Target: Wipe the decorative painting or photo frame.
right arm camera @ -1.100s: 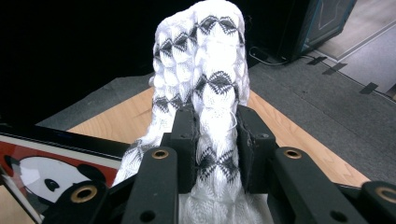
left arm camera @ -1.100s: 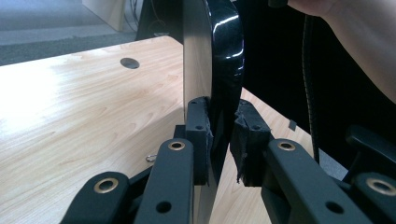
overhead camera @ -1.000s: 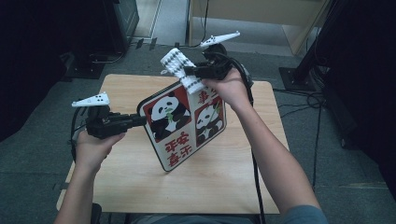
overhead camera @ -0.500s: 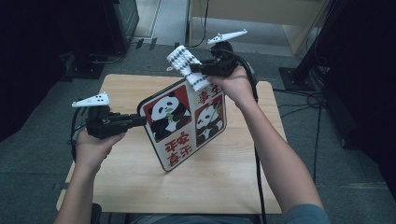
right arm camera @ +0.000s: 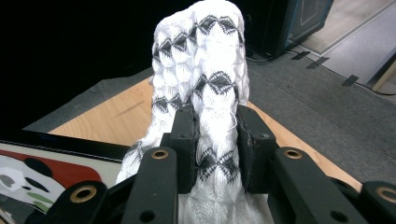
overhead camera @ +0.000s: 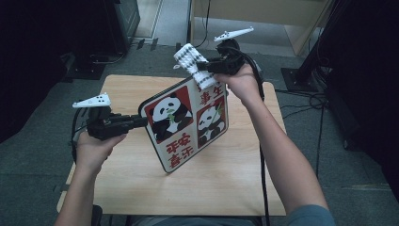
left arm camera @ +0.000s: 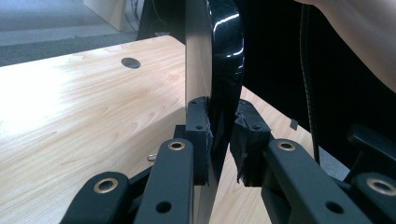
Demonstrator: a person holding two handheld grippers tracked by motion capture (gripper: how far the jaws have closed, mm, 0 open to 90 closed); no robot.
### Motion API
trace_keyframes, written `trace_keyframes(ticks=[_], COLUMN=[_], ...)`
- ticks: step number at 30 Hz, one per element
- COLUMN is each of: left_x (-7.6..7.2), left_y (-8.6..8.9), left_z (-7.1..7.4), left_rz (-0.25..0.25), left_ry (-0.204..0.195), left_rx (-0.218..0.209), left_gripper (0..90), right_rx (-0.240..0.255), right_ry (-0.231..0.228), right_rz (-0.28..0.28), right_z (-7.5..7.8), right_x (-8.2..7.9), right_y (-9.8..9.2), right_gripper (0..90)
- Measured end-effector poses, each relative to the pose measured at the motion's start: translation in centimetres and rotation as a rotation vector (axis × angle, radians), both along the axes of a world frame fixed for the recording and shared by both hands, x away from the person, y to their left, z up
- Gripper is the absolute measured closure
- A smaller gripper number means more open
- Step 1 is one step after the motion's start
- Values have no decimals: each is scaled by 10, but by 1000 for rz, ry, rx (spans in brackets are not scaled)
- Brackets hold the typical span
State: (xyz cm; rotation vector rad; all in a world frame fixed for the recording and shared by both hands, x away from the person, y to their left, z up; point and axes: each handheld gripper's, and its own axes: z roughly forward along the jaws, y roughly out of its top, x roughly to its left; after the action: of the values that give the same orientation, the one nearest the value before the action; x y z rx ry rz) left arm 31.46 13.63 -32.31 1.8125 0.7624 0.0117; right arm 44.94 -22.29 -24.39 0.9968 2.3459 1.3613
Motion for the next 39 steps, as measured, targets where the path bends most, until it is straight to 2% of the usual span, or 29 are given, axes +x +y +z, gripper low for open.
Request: trace_keyframes(ticks=[14, 29, 39], left_x=[0, 0, 0], left_y=[0, 0, 0], left_z=[1, 2, 1], left_rz=[3, 11, 11], left_ry=[2, 11, 8], left_rx=[17, 16, 18], left_gripper=[785, 783, 784], right_rx=[-18, -35, -16], right_ry=[11, 30, 53], right_rz=[-42, -97, -157], right_z=[3, 6, 4], right_x=[11, 21, 28], right_y=[-14, -31, -49], right_gripper=[732, 730, 747])
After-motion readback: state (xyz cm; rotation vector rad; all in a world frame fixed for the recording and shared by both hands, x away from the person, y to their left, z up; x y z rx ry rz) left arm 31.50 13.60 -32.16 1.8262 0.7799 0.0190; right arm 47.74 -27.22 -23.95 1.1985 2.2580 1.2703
